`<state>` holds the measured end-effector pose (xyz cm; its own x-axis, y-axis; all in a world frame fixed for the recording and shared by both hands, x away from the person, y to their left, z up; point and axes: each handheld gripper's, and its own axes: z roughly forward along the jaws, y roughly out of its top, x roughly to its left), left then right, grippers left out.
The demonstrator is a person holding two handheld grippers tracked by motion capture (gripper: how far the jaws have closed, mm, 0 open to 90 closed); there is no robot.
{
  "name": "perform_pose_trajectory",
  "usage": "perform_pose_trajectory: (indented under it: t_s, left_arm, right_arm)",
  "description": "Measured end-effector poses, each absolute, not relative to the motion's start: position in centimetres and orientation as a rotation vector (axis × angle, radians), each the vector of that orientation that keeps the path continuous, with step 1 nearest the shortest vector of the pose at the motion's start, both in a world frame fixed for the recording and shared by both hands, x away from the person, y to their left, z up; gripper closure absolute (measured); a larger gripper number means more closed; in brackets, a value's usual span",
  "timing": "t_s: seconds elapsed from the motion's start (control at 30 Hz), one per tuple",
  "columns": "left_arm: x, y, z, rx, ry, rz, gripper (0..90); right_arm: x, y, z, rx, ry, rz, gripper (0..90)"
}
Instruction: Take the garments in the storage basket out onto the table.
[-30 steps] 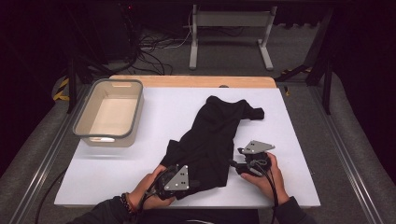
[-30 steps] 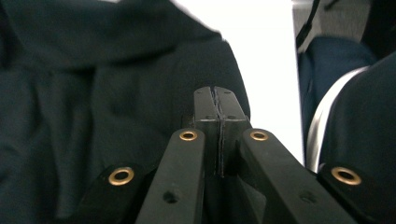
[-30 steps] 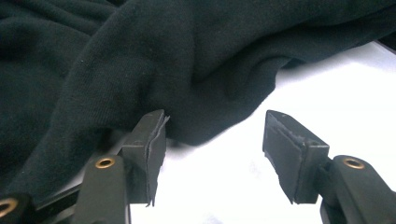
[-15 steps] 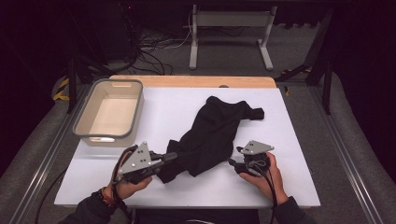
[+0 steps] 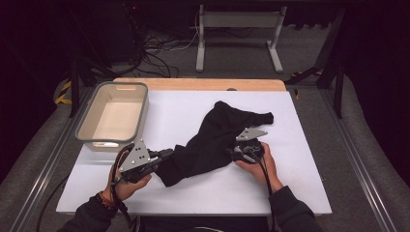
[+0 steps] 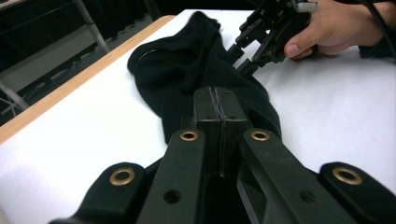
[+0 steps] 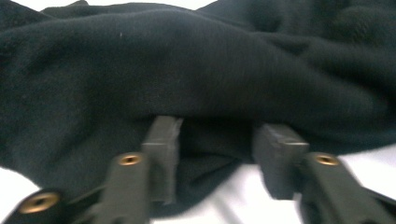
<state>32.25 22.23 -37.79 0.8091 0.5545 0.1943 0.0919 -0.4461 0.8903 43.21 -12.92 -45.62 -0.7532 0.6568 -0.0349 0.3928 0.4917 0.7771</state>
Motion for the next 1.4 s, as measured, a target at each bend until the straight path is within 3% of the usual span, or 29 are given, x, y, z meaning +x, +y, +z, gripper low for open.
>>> perform_pose_trajectory:
  t_s: [0.03, 0.13, 0.2, 0.5, 0.77, 1.0, 1.07, 1.27, 1.3, 1.37, 1.4]
  left_arm:
    - [32.2, 22.2, -37.8, 1.985, 0.481, 0.577, 89.5]
    - [32.4, 22.5, -37.9, 1.981, 0.501, 0.574, 89.5]
    - [32.5, 22.6, -38.0, 1.98, 0.504, 0.578, 89.5]
    - [32.1, 22.5, -37.5, 1.957, 0.491, 0.565, 89.5]
    - [32.3, 22.7, -37.5, 1.937, 0.511, 0.569, 89.4]
    - [32.7, 23.5, -37.6, 1.922, 0.57, 0.624, 89.6]
    - [32.9, 23.6, -37.8, 1.902, 0.596, 0.598, 82.7]
    - [32.7, 22.2, -38.3, 1.932, 0.512, 0.545, 73.6]
    - [32.6, 20.8, -38.8, 1.944, 0.485, 0.487, 63.2]
    - [32.6, 19.7, -39.2, 1.969, 0.467, 0.454, 57.1]
    - [32.4, 17.1, -40.2, 2.048, 0.406, 0.414, 53.6]
  right_arm:
    - [43.2, -12.9, -45.6, 0.882, 2.414, 1.133, 56.5]
    - [43.2, -12.3, -45.4, 0.847, 2.393, 1.056, 75.9]
    - [43.1, -12.6, -45.2, 0.852, 2.383, 1.057, 80.4]
    - [41.2, -15.6, -39.0, 0.844, 2.088, 1.178, 82.4]
    - [44.2, -16.3, -33.1, 0.883, 1.935, 1.243, 82.5]
    - [46.6, -15.0, -32.8, 0.928, 1.929, 1.239, 81.7]
    - [47.8, -14.3, -33.8, 0.95, 1.958, 1.216, 79.8]
    - [50.0, -13.3, -36.4, 1.023, 2.038, 1.2, 78.5]
    - [50.4, -12.8, -37.3, 1.019, 2.05, 1.154, 75.8]
    - [50.6, -12.6, -37.8, 1.036, 2.042, 1.141, 71.9]
    - [50.8, -12.6, -38.1, 1.04, 2.035, 1.106, 68.6]
